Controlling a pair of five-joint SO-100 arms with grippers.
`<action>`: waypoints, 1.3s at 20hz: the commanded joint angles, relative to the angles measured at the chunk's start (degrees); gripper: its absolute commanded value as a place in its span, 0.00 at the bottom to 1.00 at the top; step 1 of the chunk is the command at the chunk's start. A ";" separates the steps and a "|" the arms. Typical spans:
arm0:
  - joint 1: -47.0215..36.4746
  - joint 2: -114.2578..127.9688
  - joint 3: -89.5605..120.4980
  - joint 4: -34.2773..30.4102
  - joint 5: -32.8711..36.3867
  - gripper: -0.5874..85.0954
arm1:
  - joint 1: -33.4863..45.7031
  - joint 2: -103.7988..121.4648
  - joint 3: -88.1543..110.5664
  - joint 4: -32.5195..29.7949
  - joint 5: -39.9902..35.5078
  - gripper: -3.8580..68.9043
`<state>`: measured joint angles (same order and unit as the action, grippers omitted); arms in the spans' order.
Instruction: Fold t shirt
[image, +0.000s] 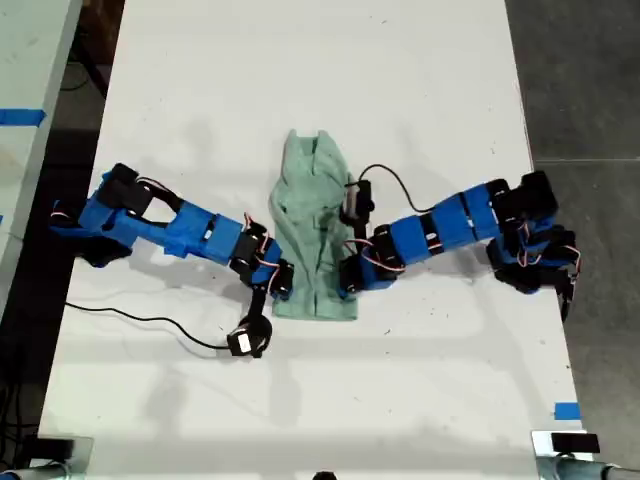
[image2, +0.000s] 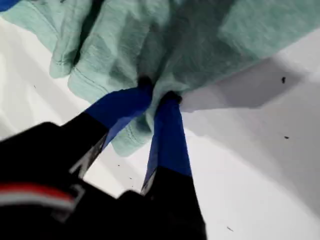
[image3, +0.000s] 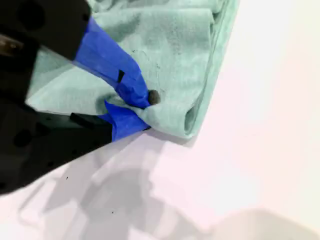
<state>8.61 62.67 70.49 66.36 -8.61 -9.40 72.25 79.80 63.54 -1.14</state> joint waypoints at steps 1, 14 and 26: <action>2.29 0.97 -2.20 1.14 -0.09 0.00 | -3.69 -3.96 -7.12 7.65 1.67 0.05; -33.05 29.18 -4.66 19.95 20.74 0.00 | 29.00 16.87 -21.62 27.16 -24.87 0.05; -52.03 40.78 -2.72 25.31 35.77 0.20 | 56.34 33.40 -12.22 36.47 -38.94 0.55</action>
<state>-41.92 93.96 68.64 91.23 26.28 45.97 97.21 64.69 99.49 -38.23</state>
